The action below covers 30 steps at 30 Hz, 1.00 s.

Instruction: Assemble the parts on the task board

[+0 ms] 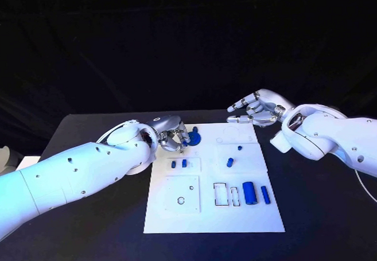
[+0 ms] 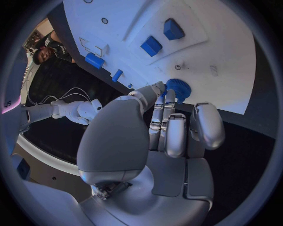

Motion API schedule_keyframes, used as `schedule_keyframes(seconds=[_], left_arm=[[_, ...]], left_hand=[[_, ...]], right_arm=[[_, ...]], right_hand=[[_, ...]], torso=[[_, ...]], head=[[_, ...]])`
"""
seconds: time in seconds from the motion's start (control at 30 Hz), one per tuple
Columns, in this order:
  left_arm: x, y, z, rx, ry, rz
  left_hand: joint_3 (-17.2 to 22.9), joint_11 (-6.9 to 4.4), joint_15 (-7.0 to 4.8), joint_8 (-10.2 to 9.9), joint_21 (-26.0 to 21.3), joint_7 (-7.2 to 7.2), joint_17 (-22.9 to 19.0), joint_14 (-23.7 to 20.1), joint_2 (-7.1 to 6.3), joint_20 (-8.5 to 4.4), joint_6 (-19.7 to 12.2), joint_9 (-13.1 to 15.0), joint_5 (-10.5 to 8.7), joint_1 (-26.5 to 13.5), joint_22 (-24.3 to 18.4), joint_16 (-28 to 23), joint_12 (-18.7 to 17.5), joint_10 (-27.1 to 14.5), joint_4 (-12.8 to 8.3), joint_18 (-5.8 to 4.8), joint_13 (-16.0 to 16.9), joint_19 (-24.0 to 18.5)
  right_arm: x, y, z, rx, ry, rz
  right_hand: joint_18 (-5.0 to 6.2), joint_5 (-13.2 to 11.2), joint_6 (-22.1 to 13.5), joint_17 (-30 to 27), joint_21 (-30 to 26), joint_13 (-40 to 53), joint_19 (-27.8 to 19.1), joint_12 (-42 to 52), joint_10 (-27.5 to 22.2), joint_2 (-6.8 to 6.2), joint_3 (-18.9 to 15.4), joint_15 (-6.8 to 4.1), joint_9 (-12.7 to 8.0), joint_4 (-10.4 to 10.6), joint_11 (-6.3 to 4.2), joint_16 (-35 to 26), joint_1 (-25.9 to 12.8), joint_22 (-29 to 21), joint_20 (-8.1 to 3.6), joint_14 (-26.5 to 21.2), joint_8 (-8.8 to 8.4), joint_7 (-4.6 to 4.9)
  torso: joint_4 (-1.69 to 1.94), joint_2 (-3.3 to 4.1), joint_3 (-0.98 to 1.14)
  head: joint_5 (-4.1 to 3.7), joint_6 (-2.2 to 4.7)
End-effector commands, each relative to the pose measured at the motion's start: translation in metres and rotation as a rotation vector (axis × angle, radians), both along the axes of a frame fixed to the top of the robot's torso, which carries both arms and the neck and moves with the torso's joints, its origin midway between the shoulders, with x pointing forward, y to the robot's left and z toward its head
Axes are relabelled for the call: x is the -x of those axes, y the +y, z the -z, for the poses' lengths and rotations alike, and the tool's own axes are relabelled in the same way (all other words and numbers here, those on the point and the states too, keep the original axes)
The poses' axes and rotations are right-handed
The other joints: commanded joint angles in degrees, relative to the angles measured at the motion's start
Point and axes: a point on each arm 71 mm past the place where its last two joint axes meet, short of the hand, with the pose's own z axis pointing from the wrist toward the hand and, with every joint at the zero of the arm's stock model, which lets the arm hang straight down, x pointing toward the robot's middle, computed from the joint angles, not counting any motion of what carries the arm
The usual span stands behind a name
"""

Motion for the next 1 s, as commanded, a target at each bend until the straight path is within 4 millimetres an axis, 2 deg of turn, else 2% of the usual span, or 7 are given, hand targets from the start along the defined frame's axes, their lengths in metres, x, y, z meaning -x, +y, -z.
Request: schedule_keyframes(seconds=[0.03,0.37,0.6,1.0], left_arm=[[0.0,0.005,0.001,-0.001,0.027,-0.016],[-0.002,0.012,0.011,-0.027,0.062,-0.035],[-0.002,0.013,0.014,-0.04,0.08,-0.032],[-0.003,0.009,0.019,-0.05,0.092,-0.029]], left_hand=[[0.2,0.13,0.08,-0.3,0.3,0.18,-0.1,2.4,-0.01,-0.1,0.2,0.0,0.05,-0.8,0.1,0.2,-0.3,0.3,-0.1,-0.69,0.1,0.8],[0.2,0.13,0.08,-0.4,0.3,0.16,-0.1,2.4,-0.11,-0.08,0.2,0.0,0.02,-1.1,0.2,0.2,-0.4,0.4,-0.2,-0.68,0.1,0.7],[0.2,0.12,0.08,-0.4,0.3,0.16,-0.2,2.4,-0.15,-0.07,0.3,0.0,0.0,-1.3,0.2,0.2,-0.4,0.4,-0.2,-0.68,0.1,0.7],[0.2,0.11,0.08,-0.5,0.3,0.14,-0.2,2.4,-0.17,-0.06,0.3,-0.1,-0.01,-1.4,0.2,0.2,-0.5,0.5,-0.2,-0.68,0.1,0.7]], right_arm=[[0.001,0.001,0.001,0.005,-0.002,-0.016],[0.001,0.001,0.001,0.005,-0.001,-0.016],[0.001,0.001,0.002,0.005,0.0,-0.016],[0.001,0.001,0.002,0.005,-0.001,-0.017]], right_hand=[[0.4,0.1,0.3,9.2,-0.2,8.6,2.4,0.1,0.9,0.44,0.0,-0.33,0.0,-0.2,-0.45,-0.2,0.3,8.4,-0.3,4.6,0.08,0.06],[0.4,0.1,0.3,9.2,-0.2,8.6,2.4,0.1,0.9,0.44,0.0,-0.33,0.0,-0.2,-0.45,-0.2,0.3,8.4,-0.3,4.6,0.08,0.06],[0.4,0.1,0.3,9.2,-0.2,8.6,2.4,0.1,0.9,0.44,0.0,-0.33,0.0,-0.2,-0.45,-0.2,0.3,8.4,-0.3,4.6,0.08,0.06],[0.4,0.1,0.3,9.2,-0.2,8.6,2.4,0.1,0.9,0.44,0.0,-0.33,0.0,-0.2,-0.45,-0.2,0.3,8.4,-0.3,4.6,0.08,0.06]], torso=[[-0.02,0.01,-0.04],[-0.1,0.05,-0.04],[-0.08,0.04,0.04],[-0.18,0.03,0.03]], head=[[0.14,-0.08],[0.25,-0.11],[0.34,-0.28],[0.43,-0.37]])
